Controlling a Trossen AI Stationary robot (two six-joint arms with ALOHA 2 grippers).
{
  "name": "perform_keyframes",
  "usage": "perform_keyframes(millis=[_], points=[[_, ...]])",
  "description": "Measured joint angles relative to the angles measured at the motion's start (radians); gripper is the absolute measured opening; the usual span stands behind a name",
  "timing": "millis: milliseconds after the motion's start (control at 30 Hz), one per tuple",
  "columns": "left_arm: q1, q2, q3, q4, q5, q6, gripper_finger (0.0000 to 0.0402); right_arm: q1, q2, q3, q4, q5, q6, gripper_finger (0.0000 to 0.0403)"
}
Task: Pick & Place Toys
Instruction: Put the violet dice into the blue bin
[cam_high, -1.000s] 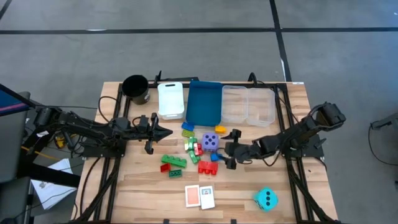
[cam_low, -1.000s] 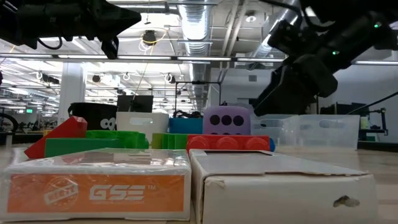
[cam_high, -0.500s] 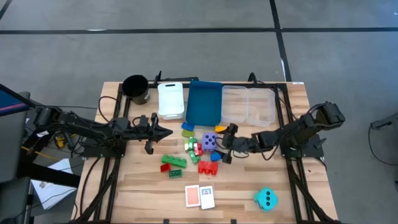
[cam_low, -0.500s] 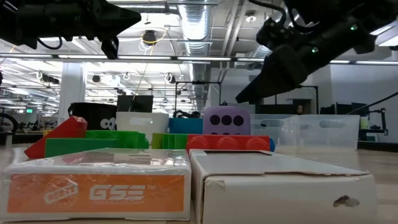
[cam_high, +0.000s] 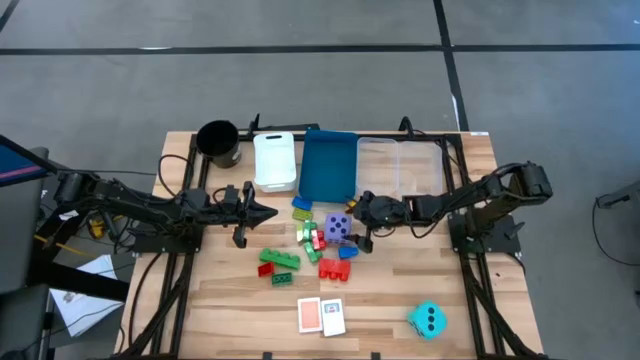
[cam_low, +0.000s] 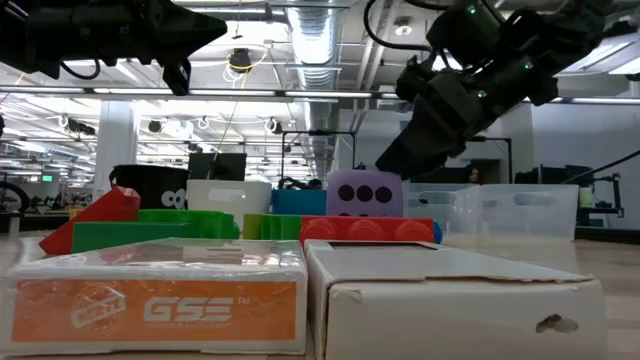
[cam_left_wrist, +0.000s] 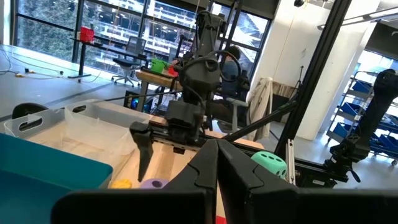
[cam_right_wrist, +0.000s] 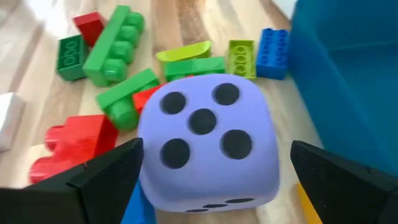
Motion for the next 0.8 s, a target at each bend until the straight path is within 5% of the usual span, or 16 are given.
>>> perform_keyframes(millis=[400,800], points=[[0.0,0.0,0.0,0.0,0.0,0.0,0.0,0.054,0.0,0.0,-0.01,-0.024,-0.004,0.0399],[0.0,0.0,0.0,0.0,0.0,0.0,0.0,0.113,0.102,0.034,-0.003,0.157,-0.003,0.0399]])
